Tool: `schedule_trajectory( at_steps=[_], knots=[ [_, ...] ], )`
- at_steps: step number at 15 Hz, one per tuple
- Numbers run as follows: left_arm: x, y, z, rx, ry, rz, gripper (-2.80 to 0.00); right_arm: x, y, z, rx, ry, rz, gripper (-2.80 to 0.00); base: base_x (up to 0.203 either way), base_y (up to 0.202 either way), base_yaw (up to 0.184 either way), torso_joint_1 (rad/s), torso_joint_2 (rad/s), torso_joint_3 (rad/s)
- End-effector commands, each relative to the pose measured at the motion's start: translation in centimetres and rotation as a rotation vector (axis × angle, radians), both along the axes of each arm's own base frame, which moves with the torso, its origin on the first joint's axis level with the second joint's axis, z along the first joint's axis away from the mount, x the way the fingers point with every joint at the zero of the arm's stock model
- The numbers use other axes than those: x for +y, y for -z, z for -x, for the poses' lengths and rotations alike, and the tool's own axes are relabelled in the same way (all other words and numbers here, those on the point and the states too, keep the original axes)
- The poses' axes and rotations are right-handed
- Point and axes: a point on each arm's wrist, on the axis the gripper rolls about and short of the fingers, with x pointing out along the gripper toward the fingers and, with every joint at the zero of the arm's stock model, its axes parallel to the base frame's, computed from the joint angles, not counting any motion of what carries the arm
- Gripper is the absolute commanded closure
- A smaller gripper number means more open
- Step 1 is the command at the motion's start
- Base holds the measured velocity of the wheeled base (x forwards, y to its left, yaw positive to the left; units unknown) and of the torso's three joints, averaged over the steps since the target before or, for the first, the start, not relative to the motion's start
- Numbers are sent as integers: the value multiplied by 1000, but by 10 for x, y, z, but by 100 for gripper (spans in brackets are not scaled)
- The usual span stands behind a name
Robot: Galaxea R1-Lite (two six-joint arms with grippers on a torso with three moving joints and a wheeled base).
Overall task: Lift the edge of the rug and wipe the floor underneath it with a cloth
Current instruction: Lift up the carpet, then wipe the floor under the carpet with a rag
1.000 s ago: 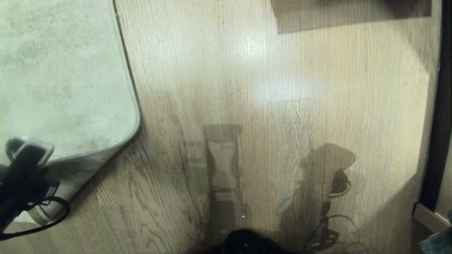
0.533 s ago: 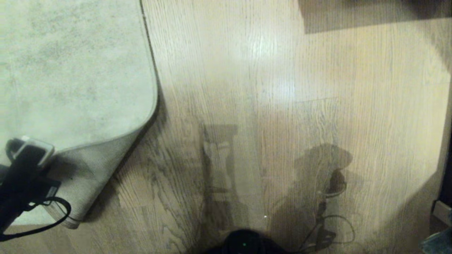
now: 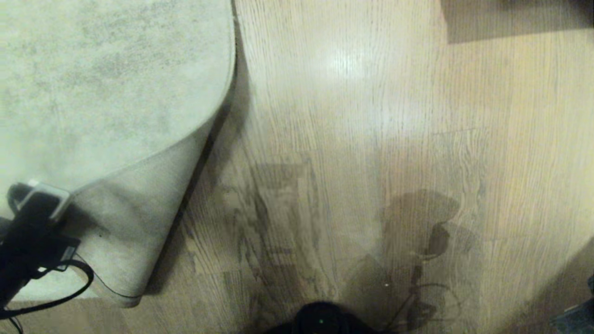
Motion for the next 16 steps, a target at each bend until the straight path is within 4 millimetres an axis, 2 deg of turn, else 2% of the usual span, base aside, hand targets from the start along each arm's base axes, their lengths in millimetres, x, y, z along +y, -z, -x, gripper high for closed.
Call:
schedule_trajectory(
  at_steps=[1, 3, 16],
  knots=[
    [0, 0, 0, 1, -2, -4, 0, 0, 0, 0, 0, 0, 0, 0, 0, 186, 0, 1, 6, 6],
    [0, 1, 0, 3, -1, -5, 0, 0, 0, 0, 1, 0, 0, 0, 0, 112, 0, 4, 5, 5],
    [-4, 0, 13, -20, -18, 20, 0, 0, 0, 0, 1, 0, 0, 0, 0, 0, 0, 0, 0, 0]
  ],
)
